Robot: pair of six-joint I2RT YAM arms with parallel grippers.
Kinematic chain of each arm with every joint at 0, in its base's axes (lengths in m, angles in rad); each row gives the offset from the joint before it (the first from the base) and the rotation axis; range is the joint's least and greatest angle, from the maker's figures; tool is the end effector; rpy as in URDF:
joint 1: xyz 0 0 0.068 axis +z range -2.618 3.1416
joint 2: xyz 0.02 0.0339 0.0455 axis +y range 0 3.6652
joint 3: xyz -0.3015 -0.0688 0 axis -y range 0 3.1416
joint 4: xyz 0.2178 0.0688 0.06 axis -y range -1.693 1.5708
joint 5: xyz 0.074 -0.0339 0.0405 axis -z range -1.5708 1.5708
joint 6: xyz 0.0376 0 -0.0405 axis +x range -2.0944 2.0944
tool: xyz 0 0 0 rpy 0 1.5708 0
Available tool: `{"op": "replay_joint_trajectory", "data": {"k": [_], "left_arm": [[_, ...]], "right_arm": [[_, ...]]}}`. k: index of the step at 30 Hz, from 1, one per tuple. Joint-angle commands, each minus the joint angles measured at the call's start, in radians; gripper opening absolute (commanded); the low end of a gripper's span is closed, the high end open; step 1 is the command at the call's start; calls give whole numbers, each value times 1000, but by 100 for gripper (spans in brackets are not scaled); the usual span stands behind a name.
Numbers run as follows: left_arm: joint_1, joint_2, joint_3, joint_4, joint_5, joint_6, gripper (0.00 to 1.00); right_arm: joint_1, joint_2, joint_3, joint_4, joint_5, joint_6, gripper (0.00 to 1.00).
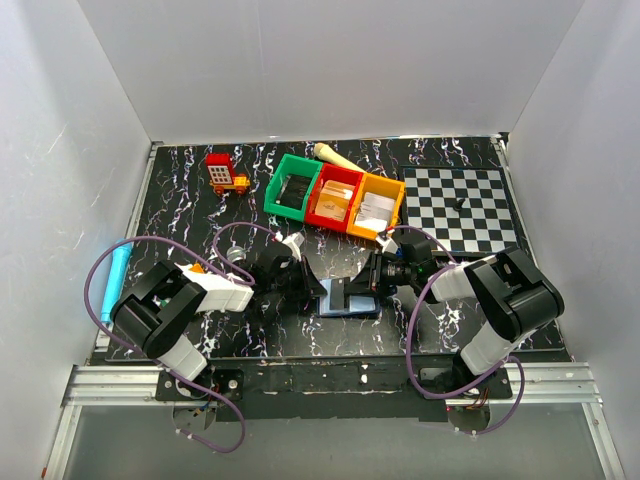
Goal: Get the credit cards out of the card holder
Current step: Remove the credit card from the card holder.
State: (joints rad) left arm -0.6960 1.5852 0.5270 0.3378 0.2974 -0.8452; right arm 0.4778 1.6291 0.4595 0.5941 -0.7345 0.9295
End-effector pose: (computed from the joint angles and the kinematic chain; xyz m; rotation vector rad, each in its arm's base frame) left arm 0.1971 -0.1791 0.1821 -0.0173 2.5259 -1.0658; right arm 0.2223 0.1435 0.1820 0.0481 2.4262 1.5317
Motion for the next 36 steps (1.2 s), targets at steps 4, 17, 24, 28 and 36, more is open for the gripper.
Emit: {"op": "replay_joint_trajectory", "data": {"k": [4, 17, 24, 28, 36], "left_arm": [[-5, 24, -12, -95, -29, 31, 0], [-5, 13, -21, -100, -43, 18, 0], [-5, 7, -27, -97, -46, 15, 0], [-5, 1, -32, -94, -47, 15, 0], [-4, -28, -16, -117, -43, 24, 0]], "right_arm": [[-1, -9, 5, 47, -22, 3, 13], [-10, -48, -10, 12, -17, -21, 1], [-18, -98, 5, -114, 9, -83, 1], [-24, -141, 27, -221, 33, -135, 1], [-33, -276, 99, -532, 116, -294, 1]]}}
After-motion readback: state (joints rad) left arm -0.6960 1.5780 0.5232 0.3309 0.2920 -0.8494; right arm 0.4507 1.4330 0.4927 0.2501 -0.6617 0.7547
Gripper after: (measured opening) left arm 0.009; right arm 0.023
